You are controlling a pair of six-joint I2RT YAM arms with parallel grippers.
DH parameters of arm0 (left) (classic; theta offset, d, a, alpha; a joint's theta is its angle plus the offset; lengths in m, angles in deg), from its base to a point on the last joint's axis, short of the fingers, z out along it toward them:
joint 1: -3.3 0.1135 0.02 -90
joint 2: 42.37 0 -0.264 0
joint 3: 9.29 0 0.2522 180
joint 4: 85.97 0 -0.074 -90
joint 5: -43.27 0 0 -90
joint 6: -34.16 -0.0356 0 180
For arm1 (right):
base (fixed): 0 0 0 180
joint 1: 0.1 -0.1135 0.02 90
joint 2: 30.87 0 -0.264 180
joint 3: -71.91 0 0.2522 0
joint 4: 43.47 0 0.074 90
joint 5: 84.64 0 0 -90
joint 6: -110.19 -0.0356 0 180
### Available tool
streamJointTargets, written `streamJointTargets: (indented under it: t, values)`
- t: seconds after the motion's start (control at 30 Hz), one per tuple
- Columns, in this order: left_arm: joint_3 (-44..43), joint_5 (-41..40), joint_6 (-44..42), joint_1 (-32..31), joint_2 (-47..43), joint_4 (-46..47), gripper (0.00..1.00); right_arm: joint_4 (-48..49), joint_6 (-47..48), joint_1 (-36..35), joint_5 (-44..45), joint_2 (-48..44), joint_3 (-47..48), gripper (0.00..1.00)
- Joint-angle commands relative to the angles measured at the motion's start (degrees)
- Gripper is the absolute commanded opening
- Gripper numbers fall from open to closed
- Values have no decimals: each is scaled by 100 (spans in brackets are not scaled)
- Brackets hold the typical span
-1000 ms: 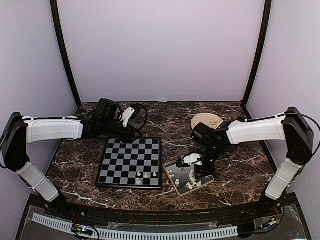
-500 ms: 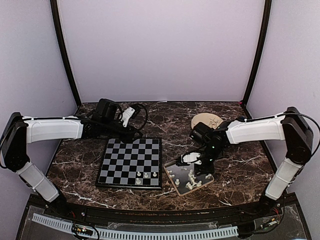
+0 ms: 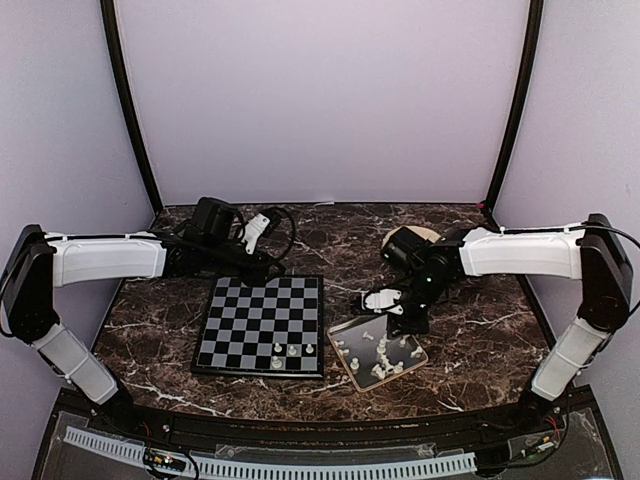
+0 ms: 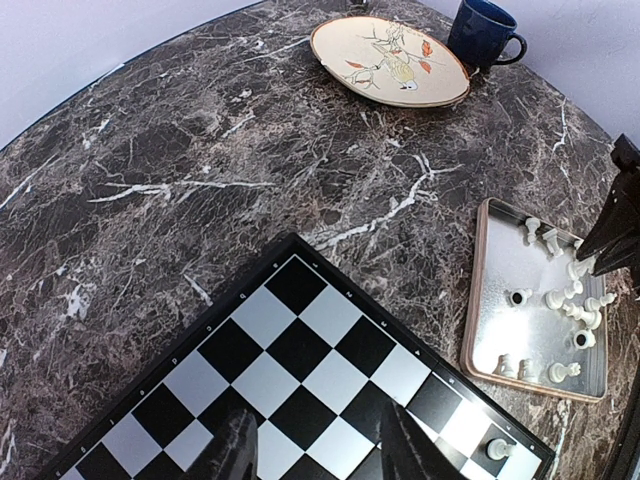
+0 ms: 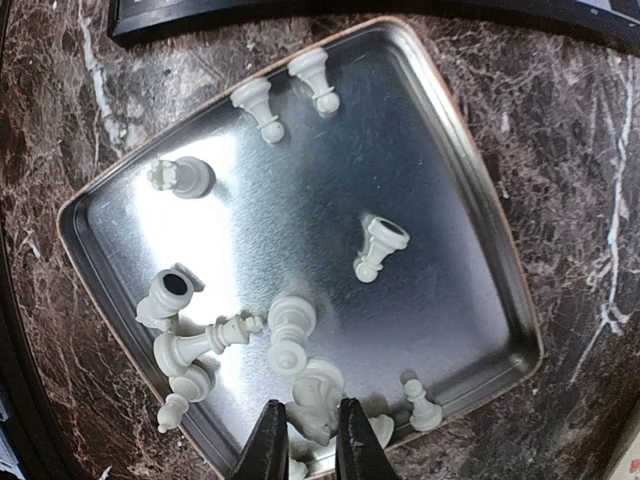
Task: Set up the chess pieces on the board
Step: Pick up the knight from the storage box, then place the knight at g1.
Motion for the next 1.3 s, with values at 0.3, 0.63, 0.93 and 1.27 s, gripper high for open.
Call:
streamJointTargets:
  t: [0.3,0.63,0.93,1.27]
  values:
    - [-53,-42,-25,-9,-390,-74,44,-500,-84,-190,-168,427,1645,12]
    - [-89,-515,-154,-2,-610,-265,44,-790,-225,-935,-413,1798,3319,12]
    - [-59,-675,-167,-3,-798,-236,44,-1063,-282,-1647,-444,2643,4275,12]
    - [25,-1577,-7,-3,-1017,-139,45,-1172,-145,-1994,-275,3082,4425,13]
